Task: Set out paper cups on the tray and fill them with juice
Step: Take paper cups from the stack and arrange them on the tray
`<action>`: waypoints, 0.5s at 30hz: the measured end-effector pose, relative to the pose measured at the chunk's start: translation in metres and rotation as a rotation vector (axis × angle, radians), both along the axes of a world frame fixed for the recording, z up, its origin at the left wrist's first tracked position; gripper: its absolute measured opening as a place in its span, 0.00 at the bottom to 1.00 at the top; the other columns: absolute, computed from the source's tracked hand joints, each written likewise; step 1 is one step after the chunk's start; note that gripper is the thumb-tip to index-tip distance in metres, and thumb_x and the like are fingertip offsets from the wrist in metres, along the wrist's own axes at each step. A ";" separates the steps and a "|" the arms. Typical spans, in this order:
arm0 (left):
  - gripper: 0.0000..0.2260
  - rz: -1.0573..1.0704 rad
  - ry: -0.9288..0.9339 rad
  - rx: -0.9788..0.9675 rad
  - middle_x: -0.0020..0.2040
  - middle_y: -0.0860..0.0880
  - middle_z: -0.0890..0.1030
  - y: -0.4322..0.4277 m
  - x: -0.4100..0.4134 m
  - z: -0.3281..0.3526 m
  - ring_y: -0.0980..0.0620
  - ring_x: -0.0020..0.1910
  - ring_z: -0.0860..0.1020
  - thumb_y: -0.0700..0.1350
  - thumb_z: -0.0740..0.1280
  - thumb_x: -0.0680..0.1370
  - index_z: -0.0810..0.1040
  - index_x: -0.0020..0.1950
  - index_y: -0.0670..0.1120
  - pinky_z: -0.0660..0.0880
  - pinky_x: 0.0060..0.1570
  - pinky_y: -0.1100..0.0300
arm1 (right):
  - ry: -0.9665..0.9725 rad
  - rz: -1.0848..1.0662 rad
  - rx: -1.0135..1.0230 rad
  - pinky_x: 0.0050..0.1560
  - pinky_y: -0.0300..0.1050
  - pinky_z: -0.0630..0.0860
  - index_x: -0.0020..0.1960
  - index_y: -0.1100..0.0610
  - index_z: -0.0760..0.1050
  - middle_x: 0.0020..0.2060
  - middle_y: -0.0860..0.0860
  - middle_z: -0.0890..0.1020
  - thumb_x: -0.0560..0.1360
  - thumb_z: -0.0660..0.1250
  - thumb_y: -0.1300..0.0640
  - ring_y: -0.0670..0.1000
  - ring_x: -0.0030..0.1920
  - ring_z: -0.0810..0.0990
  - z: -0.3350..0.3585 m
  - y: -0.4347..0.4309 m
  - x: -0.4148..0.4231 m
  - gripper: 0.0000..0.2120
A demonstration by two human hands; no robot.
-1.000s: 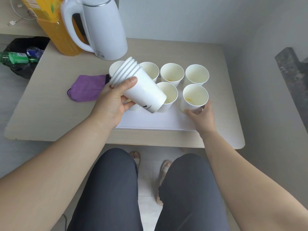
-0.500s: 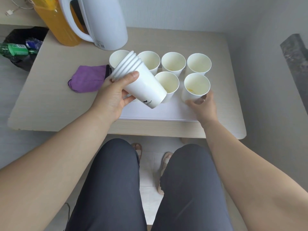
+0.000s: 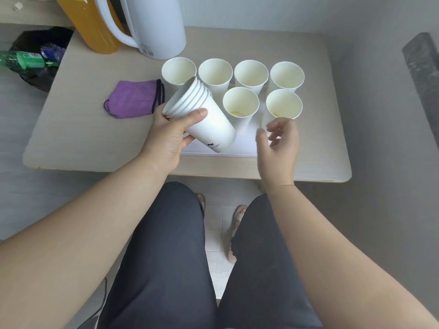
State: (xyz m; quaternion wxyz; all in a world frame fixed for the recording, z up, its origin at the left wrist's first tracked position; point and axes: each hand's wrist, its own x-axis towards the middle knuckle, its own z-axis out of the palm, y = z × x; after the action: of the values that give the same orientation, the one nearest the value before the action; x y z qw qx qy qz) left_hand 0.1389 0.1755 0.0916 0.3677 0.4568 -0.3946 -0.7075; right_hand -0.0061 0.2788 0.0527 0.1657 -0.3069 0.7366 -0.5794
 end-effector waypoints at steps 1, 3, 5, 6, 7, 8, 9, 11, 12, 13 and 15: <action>0.22 0.003 0.001 -0.009 0.55 0.53 0.80 0.002 0.002 -0.001 0.52 0.58 0.79 0.42 0.74 0.63 0.73 0.54 0.53 0.79 0.51 0.55 | 0.014 0.082 0.020 0.47 0.38 0.69 0.51 0.53 0.70 0.46 0.42 0.73 0.67 0.65 0.44 0.46 0.45 0.72 0.004 -0.002 0.011 0.17; 0.27 0.000 -0.013 -0.013 0.60 0.51 0.78 0.005 0.007 -0.002 0.51 0.59 0.78 0.42 0.75 0.63 0.70 0.58 0.54 0.79 0.52 0.54 | 0.094 0.321 0.145 0.55 0.38 0.70 0.62 0.55 0.69 0.56 0.46 0.74 0.65 0.70 0.40 0.47 0.55 0.73 0.012 -0.007 0.028 0.31; 0.31 -0.024 -0.039 -0.019 0.61 0.52 0.76 0.007 0.015 -0.004 0.51 0.60 0.78 0.43 0.76 0.61 0.68 0.61 0.55 0.79 0.49 0.54 | 0.177 0.532 0.254 0.62 0.48 0.71 0.69 0.56 0.65 0.62 0.51 0.74 0.64 0.74 0.41 0.51 0.62 0.72 0.014 -0.016 0.038 0.40; 0.35 -0.038 -0.049 -0.020 0.61 0.53 0.76 0.008 0.019 -0.004 0.52 0.59 0.78 0.45 0.78 0.60 0.67 0.62 0.54 0.79 0.48 0.54 | 0.188 0.580 0.287 0.63 0.51 0.70 0.71 0.56 0.63 0.63 0.52 0.73 0.65 0.76 0.44 0.53 0.63 0.71 0.014 -0.020 0.041 0.41; 0.38 -0.046 -0.061 -0.019 0.62 0.53 0.75 0.009 0.024 -0.004 0.52 0.59 0.78 0.47 0.78 0.58 0.66 0.64 0.53 0.79 0.47 0.54 | 0.188 0.597 0.314 0.64 0.50 0.69 0.73 0.57 0.62 0.64 0.54 0.73 0.66 0.77 0.48 0.53 0.65 0.70 0.014 -0.023 0.044 0.41; 0.40 -0.049 -0.074 -0.021 0.62 0.53 0.75 0.009 0.028 -0.005 0.52 0.58 0.79 0.48 0.78 0.57 0.66 0.66 0.52 0.79 0.46 0.55 | 0.185 0.604 0.339 0.64 0.48 0.68 0.74 0.58 0.60 0.65 0.55 0.72 0.67 0.77 0.50 0.53 0.65 0.69 0.013 -0.025 0.045 0.42; 0.40 -0.045 -0.090 -0.031 0.62 0.53 0.75 0.008 0.033 -0.005 0.52 0.58 0.79 0.48 0.78 0.58 0.66 0.67 0.51 0.79 0.45 0.56 | 0.187 0.615 0.358 0.63 0.46 0.68 0.74 0.58 0.59 0.65 0.55 0.72 0.67 0.77 0.51 0.53 0.65 0.69 0.012 -0.026 0.047 0.42; 0.35 -0.031 -0.118 -0.047 0.60 0.53 0.76 0.007 0.040 -0.004 0.52 0.58 0.79 0.47 0.77 0.60 0.68 0.65 0.50 0.80 0.43 0.57 | 0.220 0.638 0.391 0.59 0.43 0.69 0.74 0.56 0.60 0.62 0.53 0.72 0.67 0.77 0.50 0.52 0.63 0.71 0.010 -0.027 0.051 0.42; 0.34 -0.024 -0.128 -0.048 0.60 0.52 0.76 0.006 0.043 -0.004 0.52 0.57 0.79 0.48 0.78 0.60 0.69 0.63 0.50 0.80 0.43 0.57 | 0.241 0.648 0.405 0.55 0.41 0.68 0.74 0.55 0.61 0.61 0.53 0.73 0.67 0.77 0.49 0.51 0.61 0.71 0.011 -0.028 0.053 0.41; 0.34 -0.018 -0.138 -0.050 0.60 0.51 0.77 0.006 0.045 -0.004 0.52 0.57 0.79 0.49 0.78 0.58 0.70 0.62 0.50 0.80 0.43 0.57 | 0.257 0.655 0.415 0.52 0.39 0.67 0.73 0.54 0.63 0.60 0.52 0.73 0.66 0.77 0.49 0.50 0.60 0.72 0.011 -0.029 0.054 0.40; 0.33 0.020 -0.153 -0.050 0.59 0.50 0.78 0.004 0.050 -0.004 0.52 0.55 0.80 0.50 0.77 0.58 0.71 0.60 0.49 0.80 0.41 0.58 | 0.285 0.671 0.427 0.47 0.38 0.64 0.71 0.54 0.65 0.58 0.51 0.73 0.66 0.77 0.48 0.50 0.57 0.73 0.012 -0.033 0.055 0.38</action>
State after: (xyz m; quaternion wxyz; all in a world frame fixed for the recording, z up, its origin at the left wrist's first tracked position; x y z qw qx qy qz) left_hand 0.1888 0.1800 0.0880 0.3549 0.5039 -0.4346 -0.6567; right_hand 0.0488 0.2461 0.0646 0.3017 -0.5655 0.7150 -0.2793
